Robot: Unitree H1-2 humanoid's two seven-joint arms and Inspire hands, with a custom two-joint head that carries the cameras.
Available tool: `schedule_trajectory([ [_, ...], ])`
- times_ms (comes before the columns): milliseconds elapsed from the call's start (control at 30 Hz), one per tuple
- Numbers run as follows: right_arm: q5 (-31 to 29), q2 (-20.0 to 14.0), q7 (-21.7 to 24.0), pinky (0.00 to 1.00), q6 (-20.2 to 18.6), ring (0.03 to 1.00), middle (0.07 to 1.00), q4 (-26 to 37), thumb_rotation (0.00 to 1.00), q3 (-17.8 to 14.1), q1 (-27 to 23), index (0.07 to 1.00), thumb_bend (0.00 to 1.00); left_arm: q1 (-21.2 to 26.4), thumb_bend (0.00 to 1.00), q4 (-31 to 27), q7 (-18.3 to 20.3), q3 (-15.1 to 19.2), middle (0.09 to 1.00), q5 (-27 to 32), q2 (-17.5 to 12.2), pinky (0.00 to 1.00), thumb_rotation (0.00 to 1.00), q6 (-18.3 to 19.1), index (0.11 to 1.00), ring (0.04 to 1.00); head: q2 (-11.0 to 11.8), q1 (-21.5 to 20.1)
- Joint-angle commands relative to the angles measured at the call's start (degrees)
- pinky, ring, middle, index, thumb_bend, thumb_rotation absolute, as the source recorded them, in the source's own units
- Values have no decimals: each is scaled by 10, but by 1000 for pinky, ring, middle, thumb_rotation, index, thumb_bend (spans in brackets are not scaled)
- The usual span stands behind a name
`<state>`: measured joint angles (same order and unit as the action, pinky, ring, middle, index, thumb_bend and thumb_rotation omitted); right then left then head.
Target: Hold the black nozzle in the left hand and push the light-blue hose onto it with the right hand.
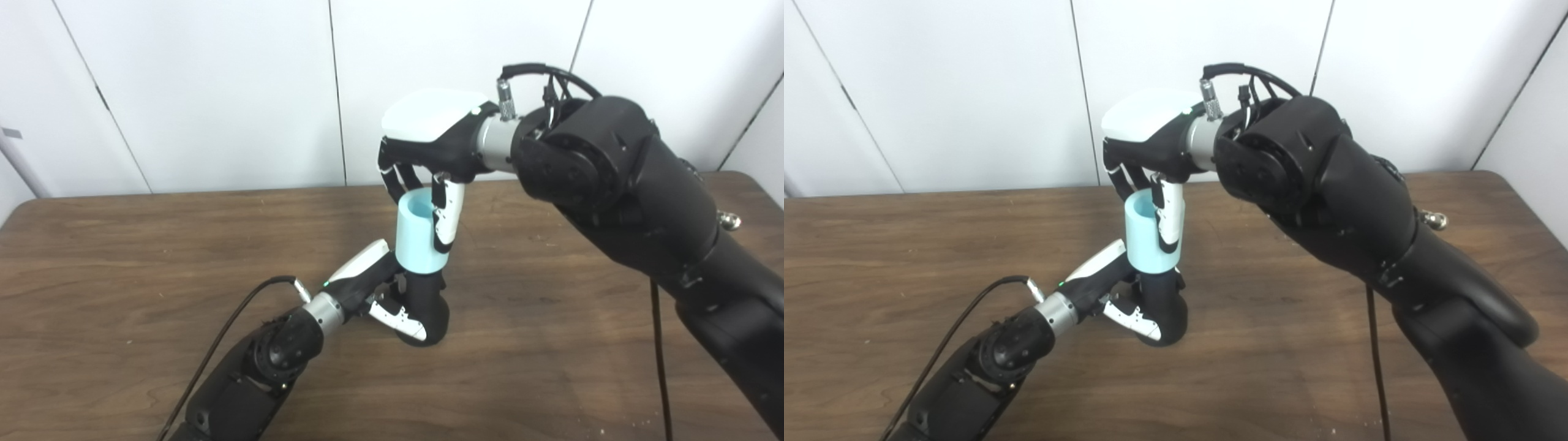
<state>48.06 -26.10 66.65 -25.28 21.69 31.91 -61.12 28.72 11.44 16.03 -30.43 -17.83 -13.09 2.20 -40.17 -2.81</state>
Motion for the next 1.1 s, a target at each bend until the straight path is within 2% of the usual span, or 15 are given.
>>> schedule_trajectory([
  [0,12,-12,56,64,-13,164,470,3,0,-7,-24,479,529,-44,506,31,57,-31,490,-24,-6,335,75,56,492,414,0,-1],
  [167,21,-14,55,44,-13,142,470,-1,0,-4,-20,479,529,-43,506,30,58,-32,492,-23,-6,338,75,58,492,418,-1,0],
  [367,31,-24,45,55,5,159,470,-6,0,10,-19,477,531,-42,506,29,60,-33,499,-24,-8,348,75,56,492,432,-2,0],
  [500,29,-26,43,26,11,140,469,-8,0,13,-18,477,531,-43,506,26,60,-33,500,-24,-8,348,75,58,492,432,-4,2],
  [700,6,-12,56,45,-14,142,470,-9,0,-7,1,480,530,-42,506,26,61,-35,499,-24,-8,346,75,59,492,426,-4,1],
  [833,-15,-4,60,55,-16,161,471,-15,0,-16,5,481,529,-42,506,25,62,-35,502,-23,-10,352,75,59,492,434,-4,2],
  [900,-25,-1,60,64,-16,181,408,-18,0,-20,4,498,521,-42,506,24,63,-34,503,-23,-10,354,75,59,492,437,-3,2],
  [1067,-35,4,59,98,-16,227,409,-24,0,-33,1,506,523,-41,506,26,63,-34,503,-24,-11,354,75,58,492,437,-3,2],
])
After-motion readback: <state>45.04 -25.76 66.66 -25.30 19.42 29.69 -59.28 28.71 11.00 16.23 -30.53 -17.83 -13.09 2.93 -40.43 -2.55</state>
